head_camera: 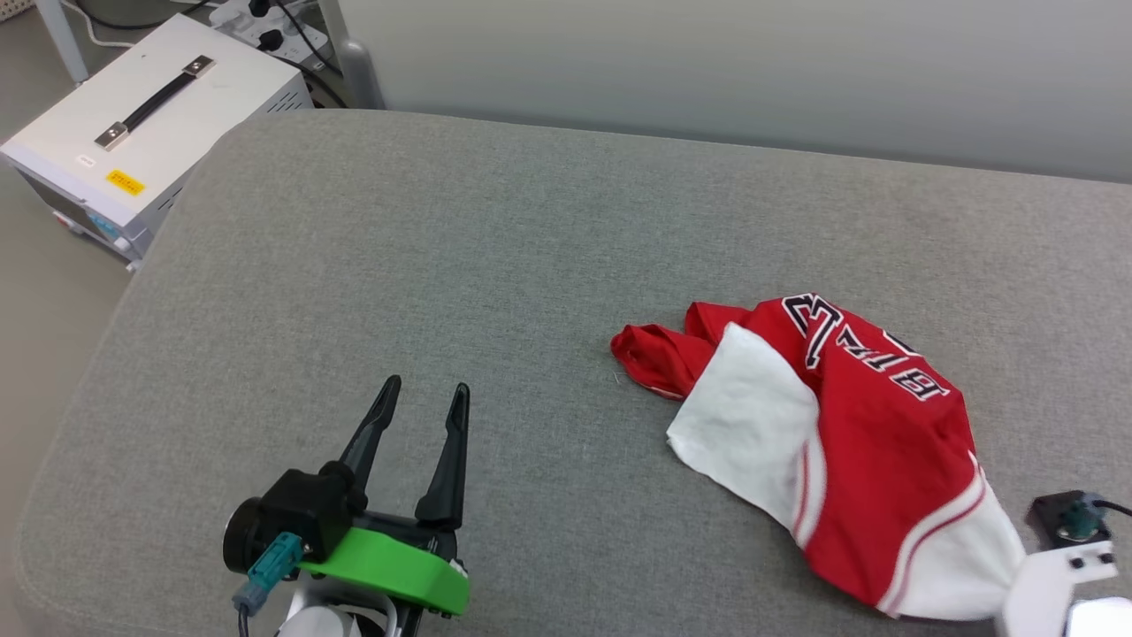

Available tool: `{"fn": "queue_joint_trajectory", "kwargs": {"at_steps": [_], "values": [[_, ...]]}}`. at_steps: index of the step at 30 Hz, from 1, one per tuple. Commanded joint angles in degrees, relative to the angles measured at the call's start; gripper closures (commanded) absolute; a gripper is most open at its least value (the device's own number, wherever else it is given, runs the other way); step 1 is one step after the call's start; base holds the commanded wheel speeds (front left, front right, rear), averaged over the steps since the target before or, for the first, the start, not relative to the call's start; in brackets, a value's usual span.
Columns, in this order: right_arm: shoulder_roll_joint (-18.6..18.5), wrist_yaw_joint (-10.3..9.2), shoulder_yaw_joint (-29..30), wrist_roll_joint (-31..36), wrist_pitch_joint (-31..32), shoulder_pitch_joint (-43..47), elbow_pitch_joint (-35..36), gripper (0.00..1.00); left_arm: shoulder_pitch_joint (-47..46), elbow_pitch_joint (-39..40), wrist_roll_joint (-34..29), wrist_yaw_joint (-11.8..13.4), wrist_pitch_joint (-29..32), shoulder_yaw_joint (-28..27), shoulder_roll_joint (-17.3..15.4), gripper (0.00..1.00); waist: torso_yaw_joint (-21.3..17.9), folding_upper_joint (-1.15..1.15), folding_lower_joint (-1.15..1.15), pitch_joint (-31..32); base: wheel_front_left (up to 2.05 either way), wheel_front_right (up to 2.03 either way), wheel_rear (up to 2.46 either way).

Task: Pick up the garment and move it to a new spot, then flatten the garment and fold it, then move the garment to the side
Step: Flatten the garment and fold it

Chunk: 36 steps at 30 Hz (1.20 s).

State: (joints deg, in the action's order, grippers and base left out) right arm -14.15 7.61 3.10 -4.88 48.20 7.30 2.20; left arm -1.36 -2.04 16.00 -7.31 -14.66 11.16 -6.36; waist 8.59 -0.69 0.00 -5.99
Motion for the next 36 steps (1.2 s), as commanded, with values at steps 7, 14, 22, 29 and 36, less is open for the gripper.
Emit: {"fn": "queue_joint_trajectory", "kwargs": {"at_steps": [7, 14, 22, 29, 36], "values": [[-9.41, -0.12, 7.09, -0.50, 0.00, -0.27, -1.64, 1.00, -1.35, -0.01, -0.04, -0.17, -0.34, 0.47, -0.18, 0.00, -2.12, 0.69, 0.00, -0.13, 0.00, 0.00, 0.00], [-11.14, -0.12, 6.13, -0.29, -6.83, -4.54, -9.92, 1.00, -2.18, -0.27, -0.04, -0.17, -0.34, 1.57, 0.02, 0.00, -2.33, 0.69, 0.00, -0.97, 0.00, 0.00, 0.00], [-9.86, -0.12, 8.62, 1.92, -18.50, -8.67, -18.94, 0.00, -2.50, -0.92, 0.10, -0.17, -0.34, 2.33, -0.08, 0.00, -2.48, 0.69, 0.00, -0.61, 0.00, 0.00, 0.00], [-5.64, -0.12, 13.26, -1.13, -27.08, -11.50, -15.40, 0.00, -1.60, -1.17, 0.06, -0.17, -0.34, 2.15, 0.03, 0.00, -3.49, 0.69, 0.00, 1.25, 0.00, 0.00, 0.00], [1.19, -0.12, 12.40, -4.13, -40.45, -11.02, -5.05, 0.00, -0.79, -0.81, 0.01, -0.17, -0.34, 2.18, 0.26, 0.00, -4.31, 0.69, 0.00, 3.09, 0.00, 0.00, 0.00]]}}
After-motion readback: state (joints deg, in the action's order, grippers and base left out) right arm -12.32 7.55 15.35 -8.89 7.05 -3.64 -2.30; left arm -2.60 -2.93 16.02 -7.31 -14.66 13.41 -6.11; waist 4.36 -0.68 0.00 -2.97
